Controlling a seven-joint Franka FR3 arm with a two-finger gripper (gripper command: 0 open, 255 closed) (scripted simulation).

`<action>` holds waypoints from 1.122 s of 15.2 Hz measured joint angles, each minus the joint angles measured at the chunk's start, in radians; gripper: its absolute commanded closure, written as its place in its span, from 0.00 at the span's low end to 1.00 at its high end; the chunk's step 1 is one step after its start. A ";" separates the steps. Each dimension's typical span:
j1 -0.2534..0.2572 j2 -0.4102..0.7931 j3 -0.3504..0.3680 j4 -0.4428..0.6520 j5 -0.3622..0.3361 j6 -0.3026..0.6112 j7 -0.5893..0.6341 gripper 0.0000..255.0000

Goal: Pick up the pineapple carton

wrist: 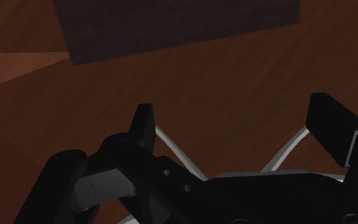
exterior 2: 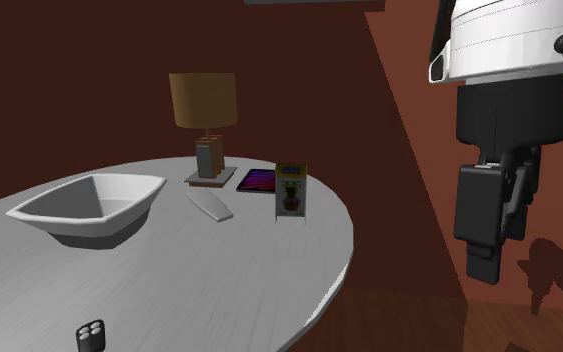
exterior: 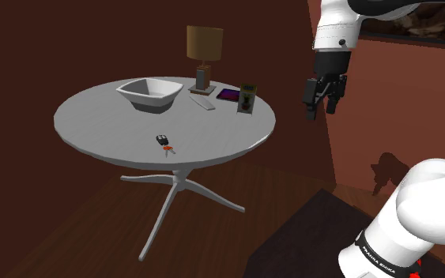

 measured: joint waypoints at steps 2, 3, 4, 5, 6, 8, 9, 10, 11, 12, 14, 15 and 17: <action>-0.001 0.011 -0.007 0.003 -0.007 0.010 -0.014 0.00; -0.002 0.032 -0.019 0.008 -0.018 0.028 -0.036 0.00; -0.005 0.060 -0.035 0.022 -0.033 0.045 -0.065 0.00; -0.006 0.082 -0.049 0.036 -0.045 0.058 -0.094 0.00; -0.007 0.106 -0.062 0.051 -0.055 0.071 -0.121 0.00; -0.009 0.171 -0.093 0.084 -0.078 0.111 -0.181 0.00; -0.009 0.193 -0.104 0.090 -0.085 0.132 -0.207 0.00; -0.009 0.223 -0.116 0.114 -0.093 0.143 -0.235 0.00; -0.008 0.248 -0.127 0.129 -0.098 0.158 -0.261 0.00; -0.009 0.279 -0.140 0.147 -0.104 0.176 -0.290 0.00; -0.009 0.340 -0.163 0.192 -0.112 0.202 -0.347 0.00; -0.011 0.370 -0.177 0.207 -0.117 0.222 -0.378 0.00; -0.009 0.441 -0.194 0.272 -0.116 0.238 -0.429 0.00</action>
